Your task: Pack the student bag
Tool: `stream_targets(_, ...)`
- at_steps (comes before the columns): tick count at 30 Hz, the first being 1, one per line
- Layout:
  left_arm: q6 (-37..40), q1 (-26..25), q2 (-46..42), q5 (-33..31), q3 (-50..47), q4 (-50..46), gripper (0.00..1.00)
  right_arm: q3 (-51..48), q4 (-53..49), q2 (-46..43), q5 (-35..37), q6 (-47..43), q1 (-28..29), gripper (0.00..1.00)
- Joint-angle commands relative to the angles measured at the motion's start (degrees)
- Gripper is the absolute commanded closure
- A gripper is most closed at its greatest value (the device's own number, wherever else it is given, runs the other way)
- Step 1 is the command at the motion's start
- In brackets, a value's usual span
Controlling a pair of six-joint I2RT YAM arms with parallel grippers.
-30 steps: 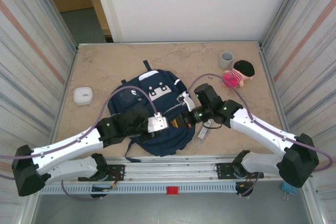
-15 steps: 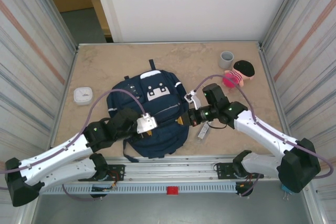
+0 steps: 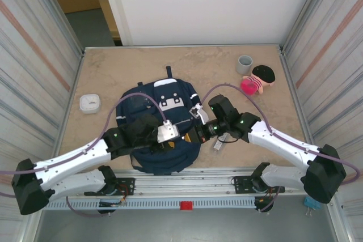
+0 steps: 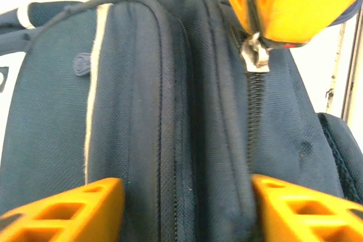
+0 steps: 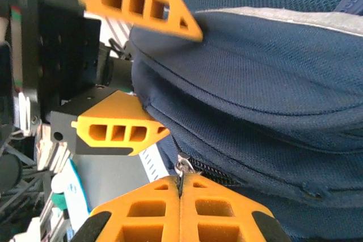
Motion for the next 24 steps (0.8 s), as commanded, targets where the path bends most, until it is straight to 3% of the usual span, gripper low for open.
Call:
stream_targets(1,0.09,-0.13,0.89,0.15,1.54,2.26,0.57,2.58,-0.09,-0.56,2.0,-1.12,0.71,1.0)
stream_targets(4,-0.13,-0.02,-0.5,2.33,0.6,3.88,0.77,2.43,-3.1,0.24,7.96,-2.79,1.18,1.0)
stream_targets(6,-0.39,-0.02,-1.89,2.61,-0.54,5.24,0.84,1.88,-2.87,0.89,9.73,-3.16,1.94,1.0)
stream_targets(8,-0.62,-0.02,-3.08,2.65,-1.29,6.01,0.86,1.37,-2.13,1.24,11.32,-3.52,3.0,1.0)
stream_targets(9,-0.67,-0.02,-3.67,2.72,-1.6,6.31,0.87,1.15,-1.87,1.48,12.23,-3.71,3.56,0.95)
stream_targets(13,-0.64,-0.02,-4.97,2.75,-1.92,6.03,0.89,1.07,-2.14,1.31,12.4,-4.17,3.98,0.6)
stream_targets(14,-0.59,-0.02,-5.09,2.66,-1.86,5.75,0.89,1.02,-2.53,0.68,12.62,-4.3,3.91,0.56)
stream_targets(18,-0.74,-0.02,-5.44,2.71,-2.07,5.35,0.89,0.84,-5.79,-3.85,13.01,-4.53,2.64,0.49)
stream_targets(24,-0.97,-0.02,-5.78,3.43,-2.61,6.35,0.9,-1.39,-6.24,-7.36,14.29,-3.3,4.32,0.49)
